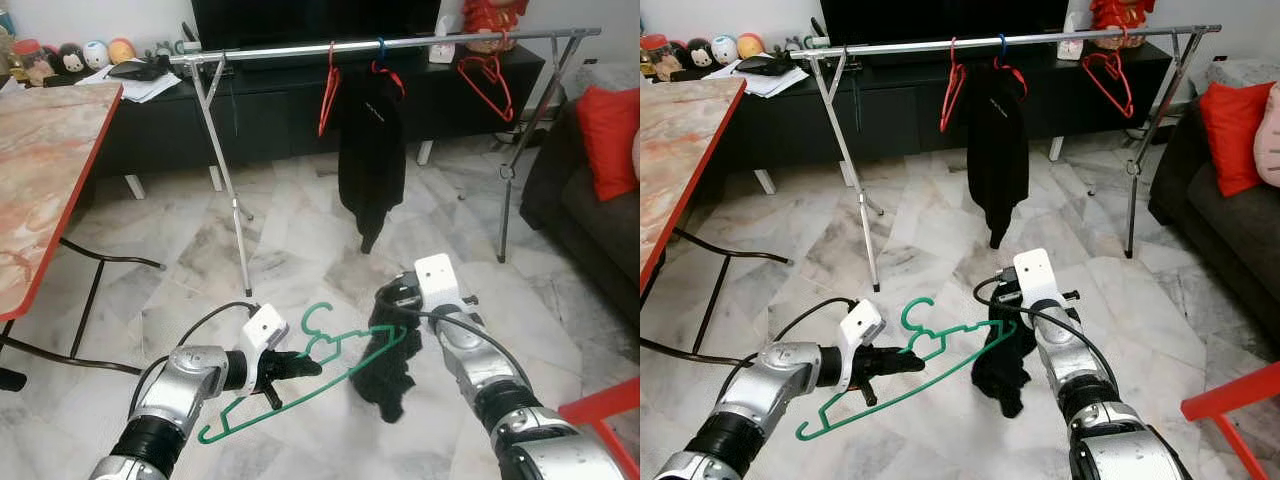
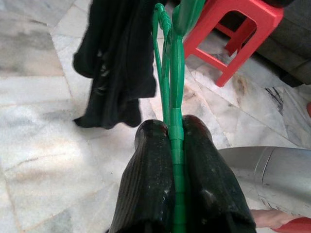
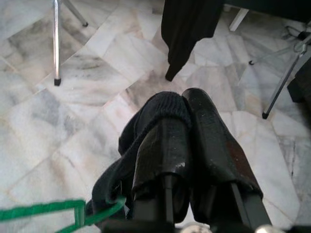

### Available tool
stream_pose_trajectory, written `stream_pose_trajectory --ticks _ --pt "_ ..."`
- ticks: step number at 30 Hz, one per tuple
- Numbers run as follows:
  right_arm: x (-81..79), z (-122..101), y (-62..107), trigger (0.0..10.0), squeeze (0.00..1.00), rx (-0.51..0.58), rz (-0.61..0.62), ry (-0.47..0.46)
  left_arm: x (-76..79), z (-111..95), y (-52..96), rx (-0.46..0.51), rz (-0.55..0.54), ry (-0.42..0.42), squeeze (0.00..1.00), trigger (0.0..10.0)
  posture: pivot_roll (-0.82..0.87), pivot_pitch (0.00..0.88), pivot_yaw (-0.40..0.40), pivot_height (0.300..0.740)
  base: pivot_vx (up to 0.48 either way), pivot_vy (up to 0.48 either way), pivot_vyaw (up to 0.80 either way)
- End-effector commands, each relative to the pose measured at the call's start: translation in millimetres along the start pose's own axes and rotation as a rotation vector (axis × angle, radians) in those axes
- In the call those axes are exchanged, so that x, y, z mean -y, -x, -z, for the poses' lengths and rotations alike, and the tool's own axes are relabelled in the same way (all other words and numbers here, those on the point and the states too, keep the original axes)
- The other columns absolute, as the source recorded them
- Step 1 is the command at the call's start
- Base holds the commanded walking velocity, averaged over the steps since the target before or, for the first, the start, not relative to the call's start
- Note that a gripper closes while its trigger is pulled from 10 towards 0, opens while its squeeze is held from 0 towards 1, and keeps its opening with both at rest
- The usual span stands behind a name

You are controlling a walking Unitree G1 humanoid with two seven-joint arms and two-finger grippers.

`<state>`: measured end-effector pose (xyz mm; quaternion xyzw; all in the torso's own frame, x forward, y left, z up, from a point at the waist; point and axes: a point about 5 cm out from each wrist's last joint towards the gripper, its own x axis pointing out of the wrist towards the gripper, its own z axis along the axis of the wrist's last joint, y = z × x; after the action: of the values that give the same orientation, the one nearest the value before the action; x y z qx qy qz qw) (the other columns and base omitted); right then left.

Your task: Hang hanger

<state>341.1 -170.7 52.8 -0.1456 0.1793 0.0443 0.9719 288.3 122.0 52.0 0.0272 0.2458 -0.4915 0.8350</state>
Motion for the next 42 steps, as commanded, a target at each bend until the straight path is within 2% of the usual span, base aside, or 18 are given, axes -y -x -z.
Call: stream_pose_trajectory --ticks 1,6,12,25,28,31,39,42 --pt "-2.1 -10 -1.1 10.0 0.0 0.045 -0.01 0.001 -1.5 -3 -1.6 0.02 -0.022 -0.002 0.0 10.0 -0.16 0.005 0.029 0.74 0.0 0.0 0.0" --pt "-0.1 -11 -0.3 10.0 0.0 0.047 -0.005 -0.004 -4.0 -9 -7.6 0.057 -0.078 0.005 0.0 10.0 -0.16 0.0 0.027 0.74 0.0 0.0 0.0" --pt "-6.0 -5 2.6 10.0 0.0 0.036 -0.03 -0.017 2.7 -15 -15.1 0.089 -0.029 0.014 0.0 10.0 -0.16 0.0 0.029 0.74 0.0 0.0 0.0" --pt "-6.6 -5 4.7 10.0 0.0 0.022 -0.032 -0.022 3.4 -21 -19.5 0.107 -0.051 0.008 0.0 10.0 -0.16 0.001 0.027 0.74 0.0 0.0 0.0" --pt "-5.8 -7 5.1 10.0 0.0 0.023 -0.03 -0.027 0.2 -21 -20.6 0.09 -0.111 -0.016 0.0 10.0 -0.15 0.008 0.025 0.74 0.0 0.0 0.0" --pt "-4.7 -14 7.1 10.0 0.0 0.035 -0.044 -0.029 -7.7 -23 -22.7 0.097 -0.207 0.019 0.0 10.0 -0.16 0.014 0.025 0.74 0.0 0.0 0.0" --pt "-8.0 -15 13.6 10.0 0.0 0.02 -0.107 -0.006 -6.6 -30 -28.3 0.116 -0.202 0.018 0.0 10.0 -0.17 0.024 0.028 0.74 0.0 0.0 0.0" --pt "-8.7 -11 17.6 10.0 0.0 0.012 -0.119 -0.007 2.7 -36 -29.1 0.156 -0.082 0.03 0.0 10.0 -0.17 0.028 0.03 0.74 0.0 0.0 0.0"
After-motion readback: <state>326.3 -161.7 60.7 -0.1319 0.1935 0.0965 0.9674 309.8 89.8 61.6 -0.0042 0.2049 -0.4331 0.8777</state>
